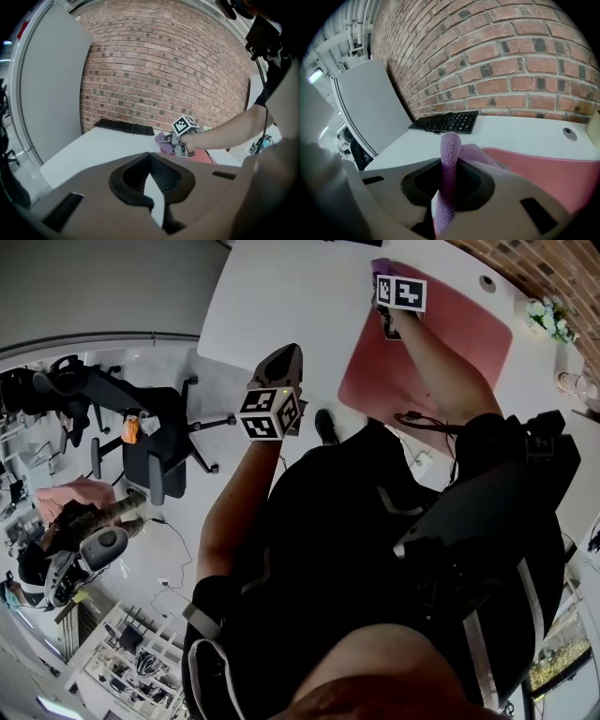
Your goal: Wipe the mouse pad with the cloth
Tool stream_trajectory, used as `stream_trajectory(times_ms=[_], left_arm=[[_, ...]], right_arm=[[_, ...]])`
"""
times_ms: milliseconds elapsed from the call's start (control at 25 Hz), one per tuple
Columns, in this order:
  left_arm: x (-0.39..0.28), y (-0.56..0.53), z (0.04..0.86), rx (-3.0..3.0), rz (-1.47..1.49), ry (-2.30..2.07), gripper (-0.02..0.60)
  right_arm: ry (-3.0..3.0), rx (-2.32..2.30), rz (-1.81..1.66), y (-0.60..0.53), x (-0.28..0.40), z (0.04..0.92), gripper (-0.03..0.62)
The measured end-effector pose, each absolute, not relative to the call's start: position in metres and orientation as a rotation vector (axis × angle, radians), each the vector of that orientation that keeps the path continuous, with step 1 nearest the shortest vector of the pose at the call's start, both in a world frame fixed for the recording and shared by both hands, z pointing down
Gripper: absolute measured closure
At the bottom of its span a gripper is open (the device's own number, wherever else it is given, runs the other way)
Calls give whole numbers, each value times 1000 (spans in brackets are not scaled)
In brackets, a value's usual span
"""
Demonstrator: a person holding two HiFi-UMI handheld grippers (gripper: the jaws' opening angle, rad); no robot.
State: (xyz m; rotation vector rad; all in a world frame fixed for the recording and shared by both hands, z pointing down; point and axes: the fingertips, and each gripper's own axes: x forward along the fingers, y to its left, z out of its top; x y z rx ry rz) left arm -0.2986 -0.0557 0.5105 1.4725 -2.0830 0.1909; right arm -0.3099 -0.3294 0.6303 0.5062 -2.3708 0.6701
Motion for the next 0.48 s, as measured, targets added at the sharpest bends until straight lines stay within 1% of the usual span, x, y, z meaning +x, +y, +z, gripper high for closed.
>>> stream_trajectory(times_ms=[280, 480], left_arm=[[-298, -47, 490, 1589, 187, -2096, 580], [-293, -47, 483, 1662, 166, -2096, 580]], right_arm=[[-2438, 515, 638, -310, -322, 600, 534], [-2520, 515, 608, -296, -306, 562, 534]])
